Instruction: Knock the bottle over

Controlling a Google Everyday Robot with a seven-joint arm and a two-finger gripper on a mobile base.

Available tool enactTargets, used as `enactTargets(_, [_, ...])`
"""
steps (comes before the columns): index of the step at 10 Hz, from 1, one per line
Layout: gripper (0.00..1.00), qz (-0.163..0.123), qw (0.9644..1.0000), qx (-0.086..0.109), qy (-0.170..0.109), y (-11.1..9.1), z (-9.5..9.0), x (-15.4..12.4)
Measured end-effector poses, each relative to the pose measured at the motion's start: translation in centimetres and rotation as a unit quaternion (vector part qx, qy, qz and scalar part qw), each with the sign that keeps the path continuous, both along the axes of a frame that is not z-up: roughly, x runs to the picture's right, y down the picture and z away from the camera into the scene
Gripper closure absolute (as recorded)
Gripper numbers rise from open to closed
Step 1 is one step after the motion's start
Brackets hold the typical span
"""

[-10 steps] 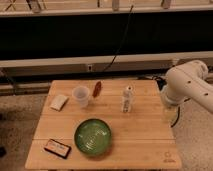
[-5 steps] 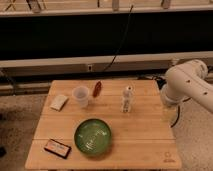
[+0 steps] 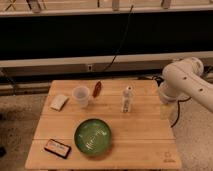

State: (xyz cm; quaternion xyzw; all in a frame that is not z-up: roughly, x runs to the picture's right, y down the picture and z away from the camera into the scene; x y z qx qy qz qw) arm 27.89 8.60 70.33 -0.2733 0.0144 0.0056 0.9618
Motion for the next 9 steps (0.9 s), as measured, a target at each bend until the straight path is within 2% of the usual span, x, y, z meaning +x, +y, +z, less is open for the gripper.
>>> enactTargets(2, [0.2,-0.006,1.0,0.005,-0.006,-1.5,1.6,-0.8])
enactTargets(6, [0.2,-0.014,0.9999,0.003,-0.007,-1.7,2.4,-0.9])
enactTargets(9, [0.2,-0.022,0.9997,0.008,-0.011,-2.8,3.9,-1.9])
